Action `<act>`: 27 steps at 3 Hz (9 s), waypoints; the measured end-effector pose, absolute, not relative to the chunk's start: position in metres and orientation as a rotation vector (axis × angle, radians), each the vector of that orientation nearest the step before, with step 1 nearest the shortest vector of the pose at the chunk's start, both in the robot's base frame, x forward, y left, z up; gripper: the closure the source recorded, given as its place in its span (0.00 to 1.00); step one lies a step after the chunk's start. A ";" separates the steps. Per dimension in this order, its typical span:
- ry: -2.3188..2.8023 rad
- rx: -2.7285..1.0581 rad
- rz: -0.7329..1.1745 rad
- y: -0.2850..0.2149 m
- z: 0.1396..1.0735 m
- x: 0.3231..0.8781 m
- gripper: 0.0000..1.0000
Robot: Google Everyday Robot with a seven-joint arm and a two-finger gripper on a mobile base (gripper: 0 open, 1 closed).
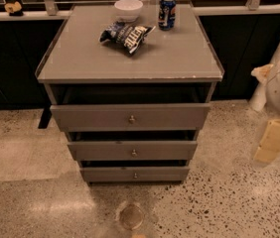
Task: Open bottom drawer
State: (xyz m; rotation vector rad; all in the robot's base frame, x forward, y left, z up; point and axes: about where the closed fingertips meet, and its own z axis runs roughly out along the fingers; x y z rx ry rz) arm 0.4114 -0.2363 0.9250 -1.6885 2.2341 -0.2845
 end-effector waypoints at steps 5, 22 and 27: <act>2.383 -1.587 0.035 -0.324 0.744 0.397 0.00; 2.480 -1.317 0.286 -0.295 0.332 0.431 0.00; 2.231 -1.492 0.265 -0.216 0.227 0.534 0.00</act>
Offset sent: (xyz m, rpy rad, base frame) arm -0.0224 -0.0498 -0.1282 -0.0435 0.0493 -0.0593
